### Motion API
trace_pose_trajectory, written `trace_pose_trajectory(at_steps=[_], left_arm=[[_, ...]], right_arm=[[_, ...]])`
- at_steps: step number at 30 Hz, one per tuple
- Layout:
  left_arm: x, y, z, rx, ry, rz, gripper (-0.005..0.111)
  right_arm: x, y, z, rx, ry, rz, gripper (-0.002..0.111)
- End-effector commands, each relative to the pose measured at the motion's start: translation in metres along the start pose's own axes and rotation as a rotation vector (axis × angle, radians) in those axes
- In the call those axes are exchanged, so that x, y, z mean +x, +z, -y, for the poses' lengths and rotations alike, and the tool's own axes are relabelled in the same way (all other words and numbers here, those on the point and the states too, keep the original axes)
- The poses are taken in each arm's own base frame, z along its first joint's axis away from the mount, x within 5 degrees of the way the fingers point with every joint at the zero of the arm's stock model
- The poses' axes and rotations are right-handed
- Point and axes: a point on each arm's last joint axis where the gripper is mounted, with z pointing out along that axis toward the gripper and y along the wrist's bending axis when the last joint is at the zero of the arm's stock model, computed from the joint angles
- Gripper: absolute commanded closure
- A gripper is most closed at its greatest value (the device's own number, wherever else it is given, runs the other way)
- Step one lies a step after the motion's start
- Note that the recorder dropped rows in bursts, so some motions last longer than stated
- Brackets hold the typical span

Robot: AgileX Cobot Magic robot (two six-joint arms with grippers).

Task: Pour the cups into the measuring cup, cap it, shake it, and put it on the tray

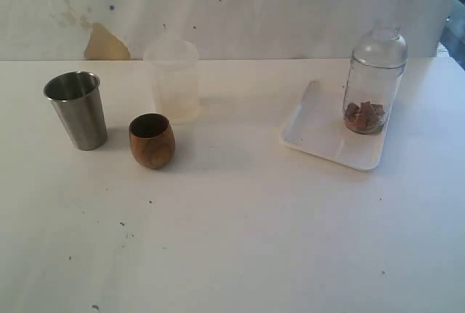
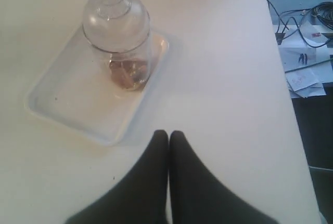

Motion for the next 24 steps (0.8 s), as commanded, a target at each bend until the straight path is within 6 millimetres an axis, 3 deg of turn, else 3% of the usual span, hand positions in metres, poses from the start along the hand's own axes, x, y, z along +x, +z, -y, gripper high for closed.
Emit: trace_pose_trajectory(at_steps=[1, 12, 24], left_arm=[[0.001, 0.000, 0.000, 0.006, -0.002, 0.002, 0.002], [0.001, 0.000, 0.000, 0.006, -0.002, 0.002, 0.002], [0.001, 0.000, 0.000, 0.006, -0.002, 0.002, 0.002]], right_arm=[[0.031, -0.032, -0.002, 0.006, -0.022, 0.062, 0.108], [0.117, -0.101, -0.008, 0.022, -0.047, 0.284, 0.108], [0.213, -0.118, -0.015, -0.023, -0.102, 0.404, 0.108]])
